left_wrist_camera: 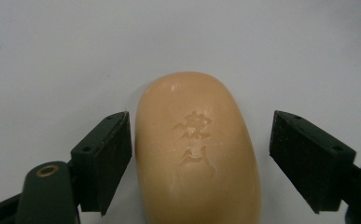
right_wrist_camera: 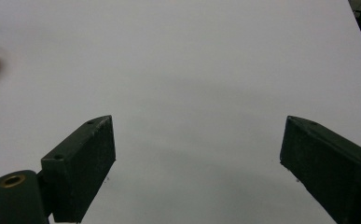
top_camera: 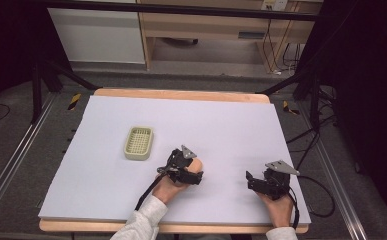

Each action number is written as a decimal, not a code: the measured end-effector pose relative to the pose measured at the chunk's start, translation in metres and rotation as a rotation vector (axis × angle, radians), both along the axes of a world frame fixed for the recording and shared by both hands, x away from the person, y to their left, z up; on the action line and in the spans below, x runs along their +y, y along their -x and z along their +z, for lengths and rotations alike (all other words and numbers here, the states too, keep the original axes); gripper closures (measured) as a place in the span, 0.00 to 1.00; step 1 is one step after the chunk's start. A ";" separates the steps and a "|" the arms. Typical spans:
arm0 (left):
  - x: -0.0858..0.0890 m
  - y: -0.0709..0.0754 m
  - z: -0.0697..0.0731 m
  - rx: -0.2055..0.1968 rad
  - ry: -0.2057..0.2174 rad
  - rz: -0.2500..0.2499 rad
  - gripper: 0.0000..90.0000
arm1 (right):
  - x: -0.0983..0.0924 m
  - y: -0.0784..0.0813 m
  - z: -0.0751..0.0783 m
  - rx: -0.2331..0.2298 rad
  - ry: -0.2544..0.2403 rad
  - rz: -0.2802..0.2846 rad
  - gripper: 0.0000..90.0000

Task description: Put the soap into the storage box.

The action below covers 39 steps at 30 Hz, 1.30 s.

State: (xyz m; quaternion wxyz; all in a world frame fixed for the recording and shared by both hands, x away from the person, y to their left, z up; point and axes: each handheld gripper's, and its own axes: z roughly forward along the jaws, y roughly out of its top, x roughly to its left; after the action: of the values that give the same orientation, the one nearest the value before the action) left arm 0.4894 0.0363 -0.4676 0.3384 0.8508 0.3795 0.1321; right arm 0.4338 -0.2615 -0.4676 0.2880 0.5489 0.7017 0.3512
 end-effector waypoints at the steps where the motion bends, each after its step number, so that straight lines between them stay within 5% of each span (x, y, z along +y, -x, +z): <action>1: 0.000 0.000 -0.001 0.002 0.000 0.000 0.24 | 0.000 0.000 0.000 0.000 0.001 0.001 0.12; 39: -0.007 -0.002 -0.007 -0.023 -0.058 0.034 0.34 | 0.000 0.000 0.000 0.004 -0.004 -0.001 0.12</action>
State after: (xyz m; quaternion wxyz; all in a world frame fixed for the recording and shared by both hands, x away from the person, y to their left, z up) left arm 0.4911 0.0291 -0.4748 0.3157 0.8522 0.3860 0.1586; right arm 0.4340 -0.2617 -0.4674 0.2859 0.5505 0.7012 0.3515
